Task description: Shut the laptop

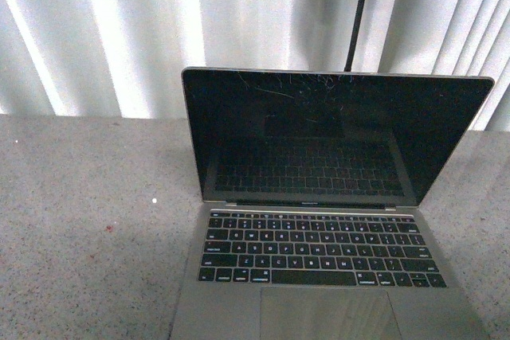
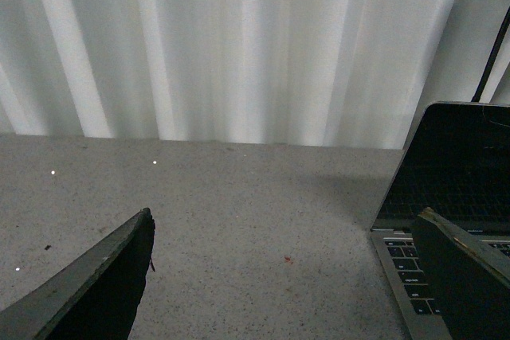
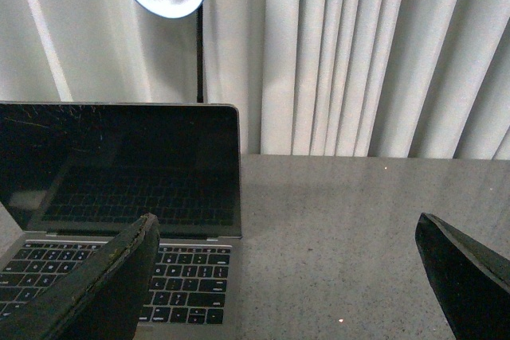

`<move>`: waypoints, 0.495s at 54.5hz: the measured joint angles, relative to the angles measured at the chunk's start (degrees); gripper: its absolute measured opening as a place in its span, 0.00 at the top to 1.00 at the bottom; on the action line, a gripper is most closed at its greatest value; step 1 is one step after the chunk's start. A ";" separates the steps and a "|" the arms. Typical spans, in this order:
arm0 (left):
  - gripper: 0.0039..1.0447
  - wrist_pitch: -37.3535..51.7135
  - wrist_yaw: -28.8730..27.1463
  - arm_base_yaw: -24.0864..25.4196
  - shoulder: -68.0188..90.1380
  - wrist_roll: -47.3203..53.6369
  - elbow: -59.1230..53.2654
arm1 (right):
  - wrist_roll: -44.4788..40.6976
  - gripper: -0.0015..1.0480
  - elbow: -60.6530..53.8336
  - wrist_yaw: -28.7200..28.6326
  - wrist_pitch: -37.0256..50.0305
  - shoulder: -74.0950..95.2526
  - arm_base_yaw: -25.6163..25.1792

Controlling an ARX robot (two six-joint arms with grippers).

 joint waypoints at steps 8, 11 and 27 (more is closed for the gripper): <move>0.06 0.00 0.00 0.00 0.00 0.00 0.00 | 0.00 0.07 0.00 -0.02 0.00 0.00 0.00; 0.06 0.00 -0.02 0.00 0.00 0.00 0.00 | 0.00 0.07 0.00 0.00 0.00 0.00 0.00; 0.06 22.40 -19.43 -5.29 22.62 -22.84 4.57 | 2.08 0.07 5.33 12.46 5.40 16.24 1.66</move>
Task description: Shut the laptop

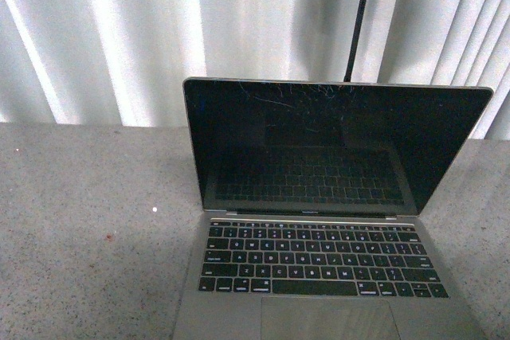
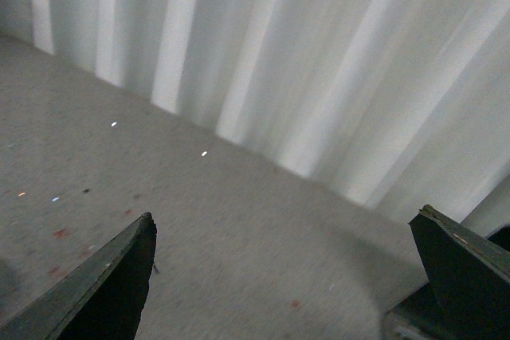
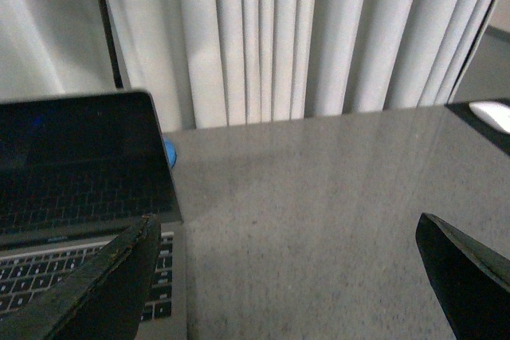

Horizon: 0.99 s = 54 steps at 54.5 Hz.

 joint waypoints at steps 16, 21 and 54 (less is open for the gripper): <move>0.06 23.37 21.70 -1.99 39.58 6.32 19.91 | -14.99 0.07 17.79 -9.73 20.61 35.76 -2.29; 0.06 22.29 26.86 -5.73 48.61 9.92 27.98 | -18.91 0.07 23.41 -11.56 20.98 46.12 -1.42; 0.28 -3.61 20.65 -20.65 76.96 38.42 65.70 | -36.39 0.33 50.42 -16.13 10.95 69.57 2.82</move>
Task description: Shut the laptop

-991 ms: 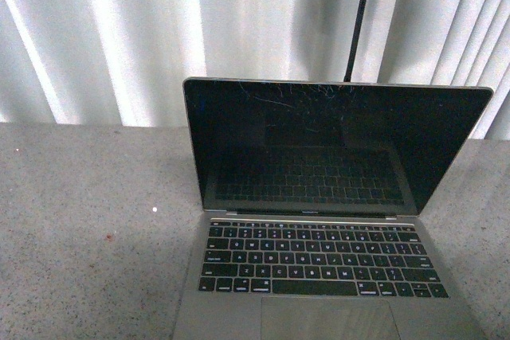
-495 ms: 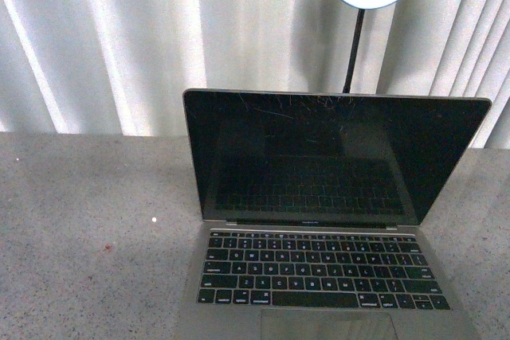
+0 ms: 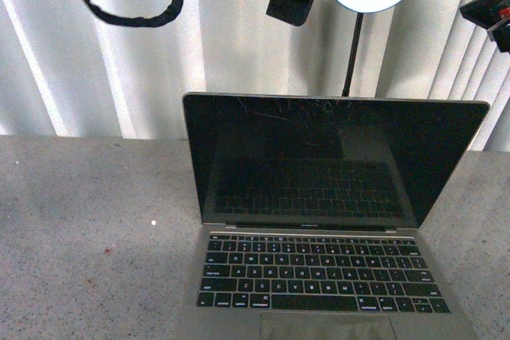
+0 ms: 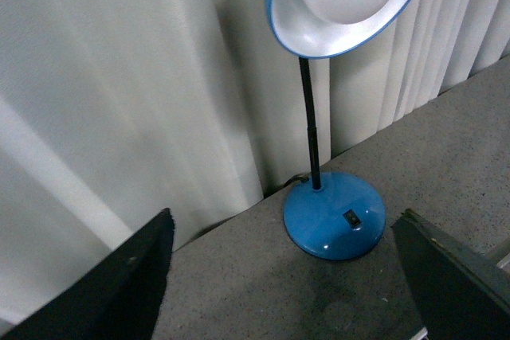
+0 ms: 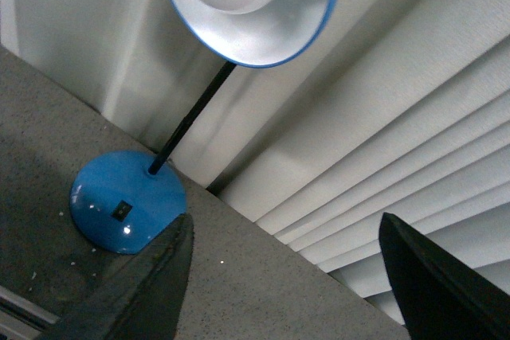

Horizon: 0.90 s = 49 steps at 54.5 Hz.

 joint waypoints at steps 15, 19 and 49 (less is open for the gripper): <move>0.74 -7.39 -2.58 0.59 8.24 7.32 9.90 | -4.66 0.78 3.19 -2.75 -3.98 3.02 2.03; 0.86 -10.27 -3.56 1.05 9.70 8.31 11.78 | -5.53 0.88 3.21 -3.08 -4.42 3.43 2.16; 0.97 -23.69 -2.69 3.15 11.41 15.34 14.47 | -5.14 0.97 5.14 -8.79 -8.26 8.76 0.74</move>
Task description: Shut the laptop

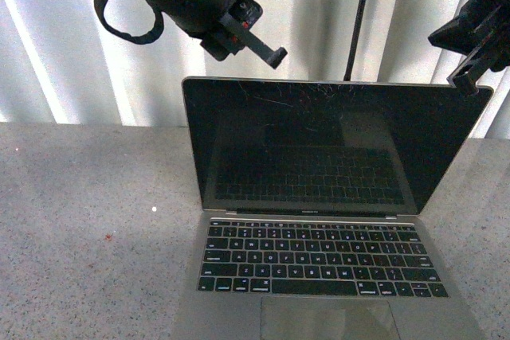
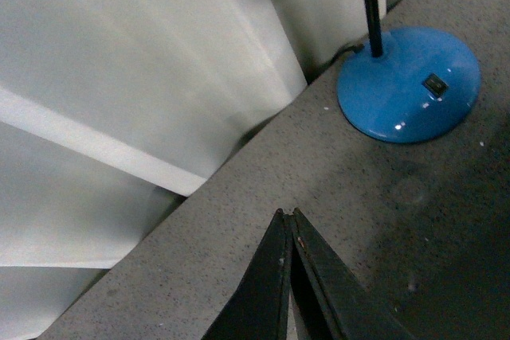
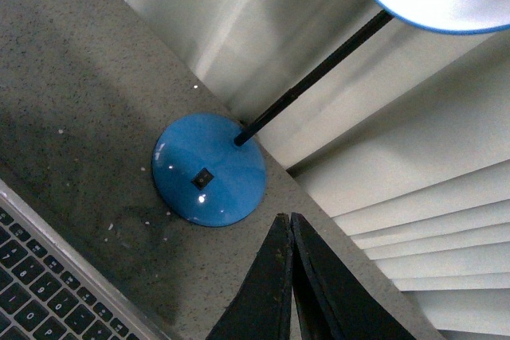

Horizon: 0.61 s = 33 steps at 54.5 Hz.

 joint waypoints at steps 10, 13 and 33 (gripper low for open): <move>0.97 -1.53 0.22 -0.26 -0.11 2.45 -1.38 | 0.00 0.97 1.62 -3.19 -2.67 2.16 -0.07; 0.97 -2.08 0.76 -0.26 -0.39 2.89 -1.57 | 0.20 0.97 2.27 -3.83 -3.48 2.54 -0.09; 0.97 -4.68 3.10 -0.35 -2.08 4.15 -3.76 | -0.96 0.97 1.40 -5.75 -6.08 2.58 -0.04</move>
